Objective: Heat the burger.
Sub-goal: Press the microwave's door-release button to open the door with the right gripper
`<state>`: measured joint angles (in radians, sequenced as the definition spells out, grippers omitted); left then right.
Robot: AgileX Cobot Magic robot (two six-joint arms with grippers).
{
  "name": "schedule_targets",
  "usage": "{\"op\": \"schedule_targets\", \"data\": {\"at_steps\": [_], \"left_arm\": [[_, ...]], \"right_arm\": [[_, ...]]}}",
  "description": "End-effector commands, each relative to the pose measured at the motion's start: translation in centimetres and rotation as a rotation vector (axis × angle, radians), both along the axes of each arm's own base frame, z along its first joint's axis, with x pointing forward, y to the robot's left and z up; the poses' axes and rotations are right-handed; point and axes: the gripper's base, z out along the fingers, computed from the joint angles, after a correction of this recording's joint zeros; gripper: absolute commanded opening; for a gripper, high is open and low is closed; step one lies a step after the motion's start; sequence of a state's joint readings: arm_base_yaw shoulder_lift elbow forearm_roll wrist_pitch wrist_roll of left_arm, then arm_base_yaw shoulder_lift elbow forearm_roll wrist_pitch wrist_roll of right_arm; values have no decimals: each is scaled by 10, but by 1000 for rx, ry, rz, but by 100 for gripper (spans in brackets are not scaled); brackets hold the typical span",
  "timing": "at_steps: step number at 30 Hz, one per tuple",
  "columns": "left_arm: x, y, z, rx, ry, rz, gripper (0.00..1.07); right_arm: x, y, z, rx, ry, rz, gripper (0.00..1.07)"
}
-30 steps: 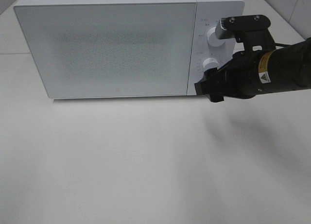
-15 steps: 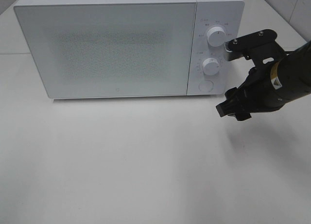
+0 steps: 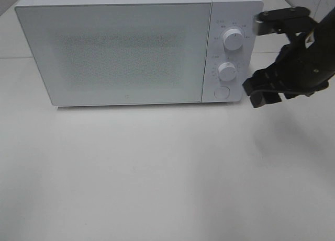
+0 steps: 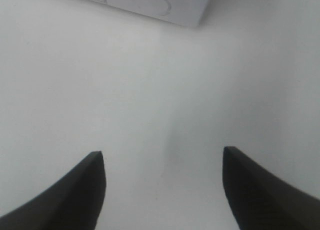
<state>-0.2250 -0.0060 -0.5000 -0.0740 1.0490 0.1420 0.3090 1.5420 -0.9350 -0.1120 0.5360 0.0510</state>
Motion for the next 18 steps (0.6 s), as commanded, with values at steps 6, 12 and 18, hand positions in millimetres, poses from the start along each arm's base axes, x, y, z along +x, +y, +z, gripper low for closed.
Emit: {"op": "schedule_targets", "data": {"at_steps": [6, 12, 18], "left_arm": [[-2, 0, 0, -17, -27, -1, 0], [-2, 0, 0, -17, -27, -1, 0], [-2, 0, 0, -17, -27, -1, 0]], "right_arm": [[1, -66, 0, 149, 154, -318, 64], [-13, -96, 3, 193, 255, -477, 64], [-37, -93, 24, 187, 220, -432, 64]]}}
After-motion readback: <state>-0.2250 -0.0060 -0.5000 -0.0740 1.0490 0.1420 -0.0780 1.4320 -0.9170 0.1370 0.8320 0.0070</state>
